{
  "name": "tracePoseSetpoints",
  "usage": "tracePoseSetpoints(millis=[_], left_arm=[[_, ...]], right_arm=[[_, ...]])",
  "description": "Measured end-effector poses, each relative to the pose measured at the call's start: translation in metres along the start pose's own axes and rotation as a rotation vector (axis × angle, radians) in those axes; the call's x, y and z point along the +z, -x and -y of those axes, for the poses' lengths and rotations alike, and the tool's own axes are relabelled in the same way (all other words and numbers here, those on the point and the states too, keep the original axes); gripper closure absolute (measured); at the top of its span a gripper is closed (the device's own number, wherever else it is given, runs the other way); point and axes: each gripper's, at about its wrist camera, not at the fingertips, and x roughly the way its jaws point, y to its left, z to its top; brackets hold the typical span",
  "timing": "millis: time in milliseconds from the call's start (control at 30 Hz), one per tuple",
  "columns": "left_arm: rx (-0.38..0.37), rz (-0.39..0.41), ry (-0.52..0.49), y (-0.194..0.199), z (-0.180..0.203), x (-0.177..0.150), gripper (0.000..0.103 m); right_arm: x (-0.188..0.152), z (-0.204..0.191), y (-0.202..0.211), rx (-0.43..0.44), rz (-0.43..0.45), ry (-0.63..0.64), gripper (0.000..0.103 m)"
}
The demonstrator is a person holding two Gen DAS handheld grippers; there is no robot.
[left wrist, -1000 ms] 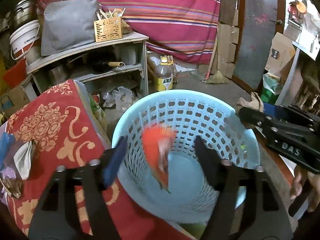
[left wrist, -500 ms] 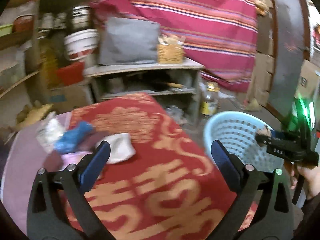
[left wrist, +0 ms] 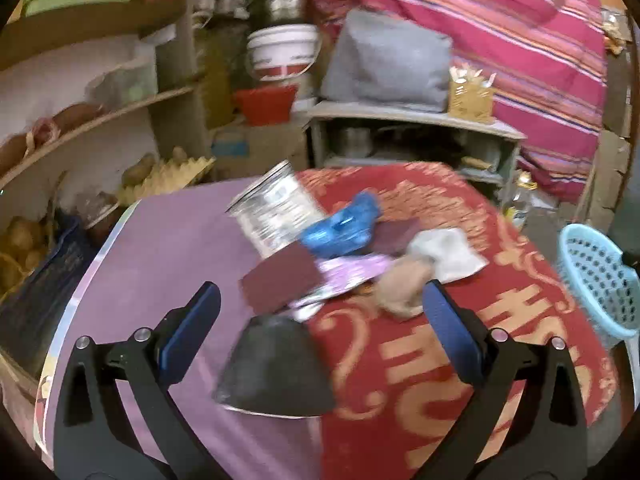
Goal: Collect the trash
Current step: 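Grasp the black rubber piece with the left tool while the right tool grasps more brown paper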
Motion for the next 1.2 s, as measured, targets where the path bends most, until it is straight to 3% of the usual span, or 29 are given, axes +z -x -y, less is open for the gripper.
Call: tracePoseSetpoints(millis=[267,533,567,667,700,833,1033,1200], left_arm=[[0.016,-0.102,0.006,-0.036,-0.024,-0.024,0.006],[0.001,-0.206,-0.001,-0.067,-0.027,-0.037,0.006],[-0.007,-0.218,0.000,-0.070,-0.028,-0.039,0.007],[-0.052,-0.260,0.005,-0.077,-0.031,-0.044,0.024],[-0.062,-0.264,0.011,-0.077,-0.032,-0.045,0.024],[-0.078,-0.248,0.018,-0.074,-0.037,-0.043,0.025],[-0.005,-0.174,-0.019,-0.053,-0.049,-0.032,0.025],[0.045,-0.117,0.014,-0.038,-0.079,-0.022,0.025]], right_arm=[[0.001,-0.081,0.009,0.052,0.084,0.104,0.016],[-0.008,-0.142,0.001,0.082,0.067,0.196,0.016],[-0.009,-0.150,-0.001,0.090,0.059,0.202,0.016],[-0.012,-0.161,-0.004,0.105,0.050,0.205,0.016],[-0.014,-0.167,-0.006,0.113,0.047,0.204,0.016],[-0.019,-0.189,-0.012,0.148,0.027,0.200,0.016],[-0.031,-0.237,-0.016,0.200,0.010,0.240,0.016],[-0.044,-0.277,-0.020,0.246,-0.011,0.289,0.016]])
